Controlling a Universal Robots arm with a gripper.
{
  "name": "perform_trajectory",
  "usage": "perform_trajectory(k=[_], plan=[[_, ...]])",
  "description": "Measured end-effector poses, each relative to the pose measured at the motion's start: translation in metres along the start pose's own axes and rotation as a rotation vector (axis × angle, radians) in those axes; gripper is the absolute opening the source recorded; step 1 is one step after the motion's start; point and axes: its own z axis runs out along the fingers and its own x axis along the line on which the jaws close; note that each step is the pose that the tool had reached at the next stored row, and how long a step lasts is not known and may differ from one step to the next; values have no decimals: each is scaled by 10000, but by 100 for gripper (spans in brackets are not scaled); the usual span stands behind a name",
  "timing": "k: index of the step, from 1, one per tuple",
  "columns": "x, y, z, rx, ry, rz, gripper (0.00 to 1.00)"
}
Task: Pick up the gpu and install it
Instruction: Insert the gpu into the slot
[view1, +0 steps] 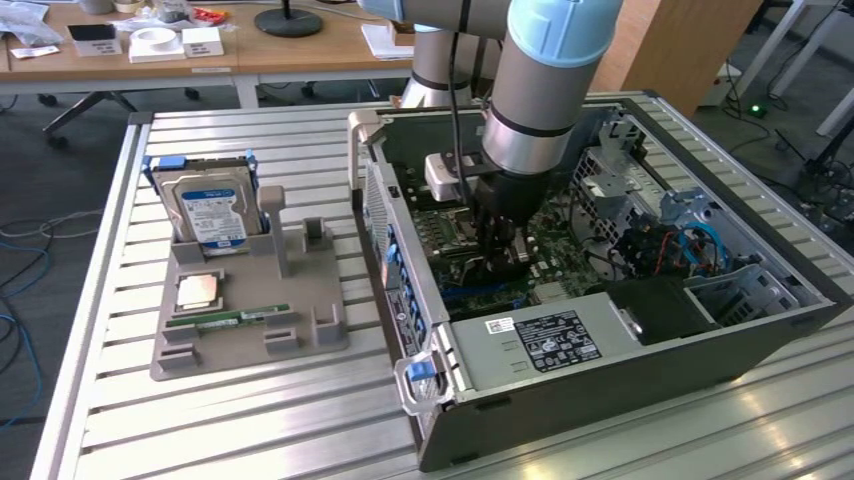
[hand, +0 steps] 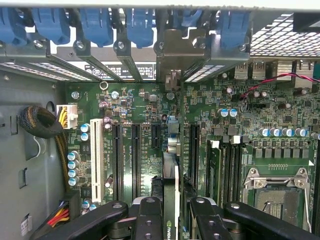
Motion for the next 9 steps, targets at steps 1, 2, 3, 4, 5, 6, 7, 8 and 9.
perform_trajectory(k=[1, 2, 3, 4, 5, 6, 7, 8, 9], plan=[[0, 0, 1, 0, 0, 0, 26], [0, 0, 3, 0, 0, 0, 26], [0, 0, 4, 0, 0, -1, 26], [0, 0, 5, 0, 0, -1, 26], [0, 0, 5, 0, 0, -1, 26], [0, 0, 5, 0, 0, -1, 26], [0, 0, 6, 0, -1, 0, 26], [0, 1, 5, 0, 0, 0, 26], [0, 1, 5, 0, -1, 0, 26]])
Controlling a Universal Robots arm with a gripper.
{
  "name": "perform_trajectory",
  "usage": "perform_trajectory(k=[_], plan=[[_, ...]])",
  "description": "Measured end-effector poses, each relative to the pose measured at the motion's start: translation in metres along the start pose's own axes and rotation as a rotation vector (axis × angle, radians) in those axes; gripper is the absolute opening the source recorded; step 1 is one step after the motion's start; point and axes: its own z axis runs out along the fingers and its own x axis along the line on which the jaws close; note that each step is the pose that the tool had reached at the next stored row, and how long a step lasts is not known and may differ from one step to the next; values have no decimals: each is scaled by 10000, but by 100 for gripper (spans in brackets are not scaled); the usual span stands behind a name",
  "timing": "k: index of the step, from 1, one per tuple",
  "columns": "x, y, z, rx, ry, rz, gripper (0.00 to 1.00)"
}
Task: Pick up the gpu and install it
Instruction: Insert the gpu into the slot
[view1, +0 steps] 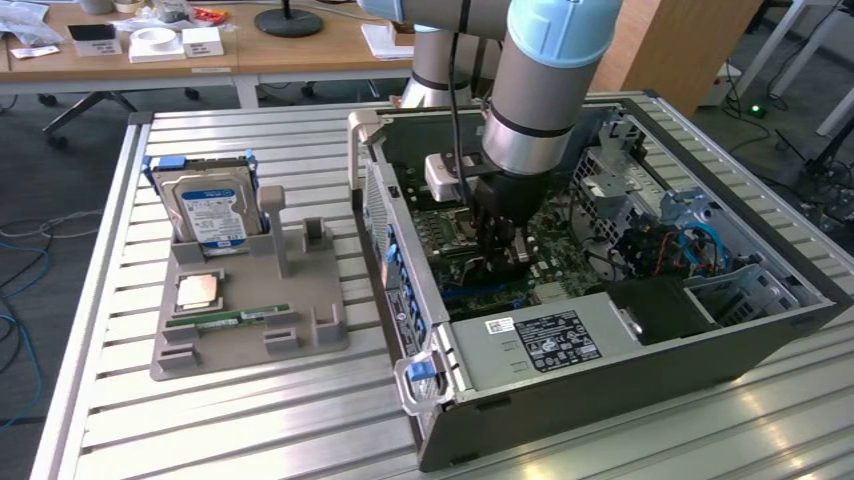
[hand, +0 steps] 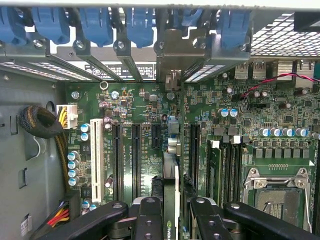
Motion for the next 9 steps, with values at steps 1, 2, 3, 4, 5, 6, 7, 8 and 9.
perform_trajectory(k=[1, 2, 3, 4, 5, 6, 7, 8, 9], plan=[[0, 0, 0, 0, 0, 0, 26], [0, 0, 0, 0, 0, 0, 26], [0, 0, 0, 0, 0, 0, 26], [0, 0, 0, 0, -3, 0, 26], [-1, 0, -1, 2, -7, 0, 26], [-1, 0, -3, 2, -10, 1, 26], [-1, 0, -5, 2, -11, 1, 26], [-1, 0, -5, 2, -11, 0, 26], [0, 0, -6, 1, -9, 1, 26]])
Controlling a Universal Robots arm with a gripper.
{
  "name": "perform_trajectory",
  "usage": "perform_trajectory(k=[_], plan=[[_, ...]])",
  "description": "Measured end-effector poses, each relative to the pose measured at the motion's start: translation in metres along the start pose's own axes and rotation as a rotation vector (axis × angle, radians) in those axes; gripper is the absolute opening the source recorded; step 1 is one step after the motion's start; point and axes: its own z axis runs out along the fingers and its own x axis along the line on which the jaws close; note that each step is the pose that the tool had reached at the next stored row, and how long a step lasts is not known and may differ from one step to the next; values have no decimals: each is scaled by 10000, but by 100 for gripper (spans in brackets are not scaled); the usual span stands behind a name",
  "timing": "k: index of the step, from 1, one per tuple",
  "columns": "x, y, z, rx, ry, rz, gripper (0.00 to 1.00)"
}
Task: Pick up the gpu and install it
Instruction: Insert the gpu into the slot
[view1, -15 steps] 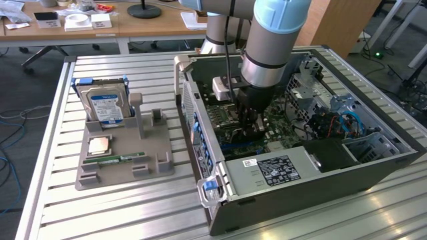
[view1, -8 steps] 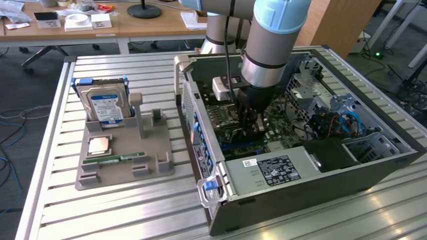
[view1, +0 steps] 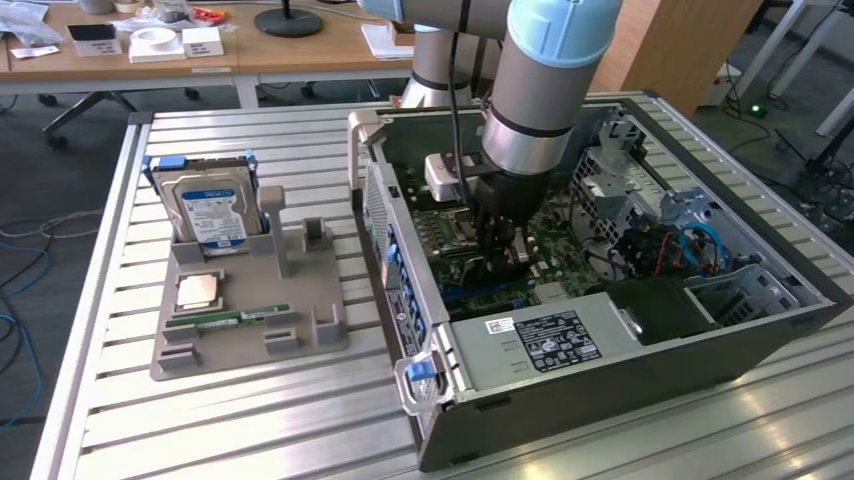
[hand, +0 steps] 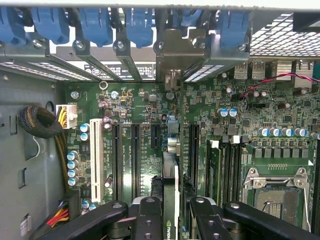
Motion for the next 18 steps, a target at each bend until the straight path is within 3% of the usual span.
perform_trajectory(k=[18], plan=[[0, 0, -13, -2, 4, 0, 26]])
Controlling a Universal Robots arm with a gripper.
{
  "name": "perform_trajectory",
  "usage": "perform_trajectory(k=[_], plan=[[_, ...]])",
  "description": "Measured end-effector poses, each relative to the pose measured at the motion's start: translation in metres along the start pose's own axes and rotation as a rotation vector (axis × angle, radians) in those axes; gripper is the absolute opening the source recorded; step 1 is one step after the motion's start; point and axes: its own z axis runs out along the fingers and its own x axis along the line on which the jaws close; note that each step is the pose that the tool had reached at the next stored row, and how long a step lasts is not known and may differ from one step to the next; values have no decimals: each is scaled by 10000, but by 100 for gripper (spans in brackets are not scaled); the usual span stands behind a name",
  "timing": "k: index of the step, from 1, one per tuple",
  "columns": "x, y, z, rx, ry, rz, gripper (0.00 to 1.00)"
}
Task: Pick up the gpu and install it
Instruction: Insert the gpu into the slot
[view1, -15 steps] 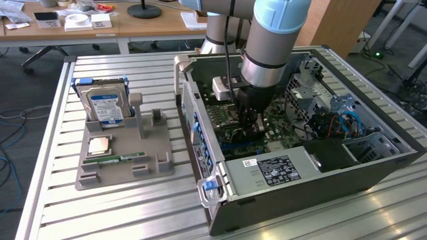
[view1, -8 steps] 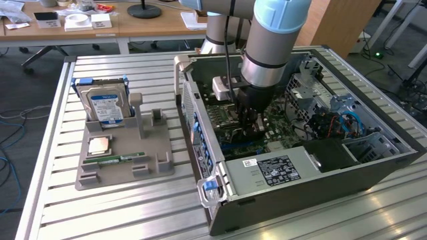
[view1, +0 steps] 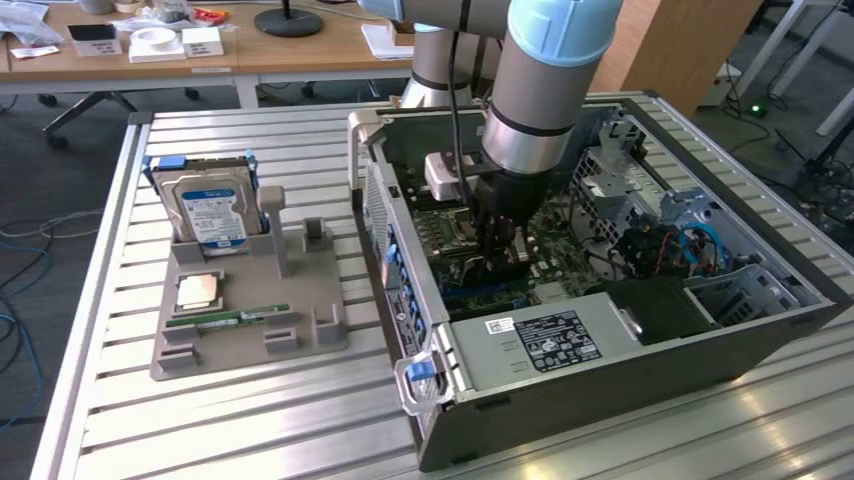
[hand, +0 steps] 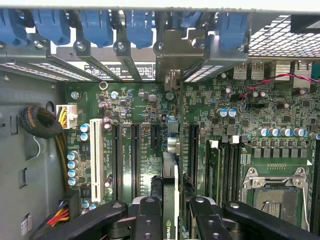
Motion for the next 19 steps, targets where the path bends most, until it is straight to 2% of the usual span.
perform_trajectory(k=[19], plan=[[0, -1, 12, 2, 0, 59, 26]])
